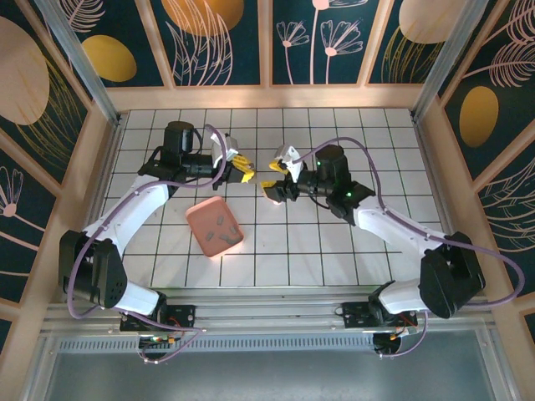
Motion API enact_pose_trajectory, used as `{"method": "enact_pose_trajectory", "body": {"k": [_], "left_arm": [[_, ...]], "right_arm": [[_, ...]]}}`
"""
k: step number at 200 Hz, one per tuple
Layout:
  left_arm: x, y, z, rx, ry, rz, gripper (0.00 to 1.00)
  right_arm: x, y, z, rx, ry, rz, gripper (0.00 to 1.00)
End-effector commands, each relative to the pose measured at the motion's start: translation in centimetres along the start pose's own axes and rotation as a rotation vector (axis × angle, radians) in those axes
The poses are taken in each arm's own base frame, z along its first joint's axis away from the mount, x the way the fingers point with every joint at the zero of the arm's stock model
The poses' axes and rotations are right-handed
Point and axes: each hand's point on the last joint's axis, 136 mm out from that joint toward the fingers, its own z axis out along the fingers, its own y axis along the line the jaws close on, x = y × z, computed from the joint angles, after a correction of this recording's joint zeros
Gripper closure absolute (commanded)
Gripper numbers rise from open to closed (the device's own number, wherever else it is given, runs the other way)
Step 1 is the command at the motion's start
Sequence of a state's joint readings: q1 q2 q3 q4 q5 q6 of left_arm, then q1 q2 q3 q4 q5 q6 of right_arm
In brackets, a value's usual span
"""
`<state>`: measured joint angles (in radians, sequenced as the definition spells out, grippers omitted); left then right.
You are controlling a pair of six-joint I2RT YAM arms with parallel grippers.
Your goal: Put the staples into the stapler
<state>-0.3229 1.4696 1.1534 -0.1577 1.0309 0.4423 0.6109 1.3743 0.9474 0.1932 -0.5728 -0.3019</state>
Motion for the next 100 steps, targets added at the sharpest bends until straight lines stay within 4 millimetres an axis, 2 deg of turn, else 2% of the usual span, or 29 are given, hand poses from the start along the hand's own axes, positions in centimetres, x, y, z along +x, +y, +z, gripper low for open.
{"method": "enact_pose_trajectory", "body": {"k": [1, 47, 100], "left_arm": [[-1.5, -2.0, -0.6, 0.08, -0.044, 0.119, 1.0], [-1.4, -2.6, -0.6, 0.123, -0.059, 0.137, 1.0], [-1.9, -2.9, -0.6, 0.145, -0.077, 0.147, 1.0]], "right_arm": [[-0.7, 1.0, 0.5, -0.099, 0.003, -0.063, 0.36], [-1.1, 1.7, 1.4, -0.2, 0.0, -0.081, 0.37], [-1.1, 2.5, 1.6, -0.3, -0.01, -0.07, 0.47]]}}
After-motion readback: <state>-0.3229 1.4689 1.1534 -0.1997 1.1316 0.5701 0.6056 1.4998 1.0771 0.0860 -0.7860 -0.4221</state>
